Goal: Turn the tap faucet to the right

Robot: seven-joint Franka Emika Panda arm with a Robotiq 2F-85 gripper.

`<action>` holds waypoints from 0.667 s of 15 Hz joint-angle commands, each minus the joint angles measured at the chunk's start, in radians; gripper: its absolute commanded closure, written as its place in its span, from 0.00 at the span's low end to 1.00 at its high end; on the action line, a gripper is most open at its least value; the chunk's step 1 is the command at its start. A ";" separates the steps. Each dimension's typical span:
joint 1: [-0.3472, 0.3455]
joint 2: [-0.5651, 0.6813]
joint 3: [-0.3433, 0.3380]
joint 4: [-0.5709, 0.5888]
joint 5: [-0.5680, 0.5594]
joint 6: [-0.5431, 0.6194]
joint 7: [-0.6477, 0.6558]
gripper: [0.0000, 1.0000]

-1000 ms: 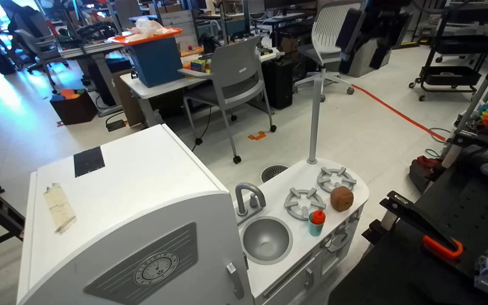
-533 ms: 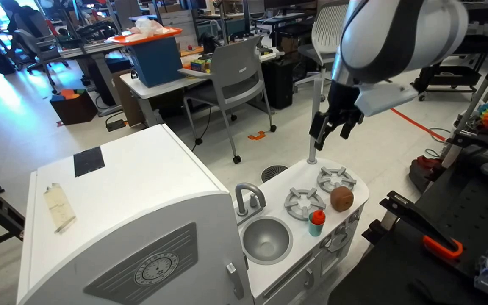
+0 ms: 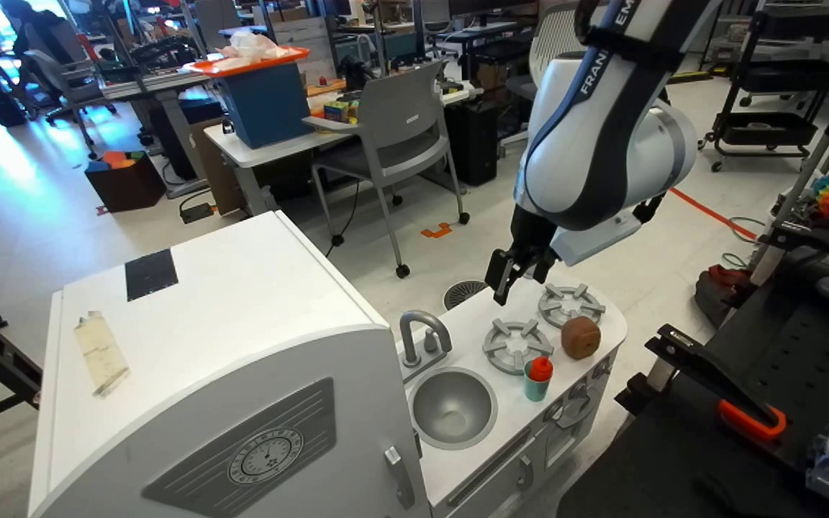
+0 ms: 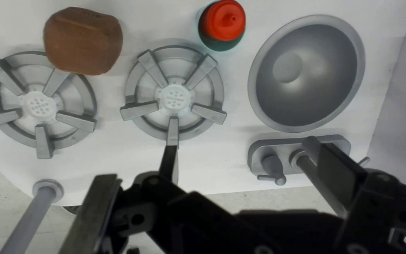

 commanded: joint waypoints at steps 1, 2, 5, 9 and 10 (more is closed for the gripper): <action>-0.008 0.077 0.042 0.076 -0.035 0.021 -0.019 0.00; -0.005 0.092 0.047 0.091 -0.045 0.020 -0.027 0.00; 0.022 0.163 0.036 0.169 -0.089 0.020 -0.054 0.00; 0.049 0.252 0.037 0.266 -0.120 0.015 -0.069 0.00; 0.055 0.273 0.040 0.290 -0.125 0.017 -0.069 0.00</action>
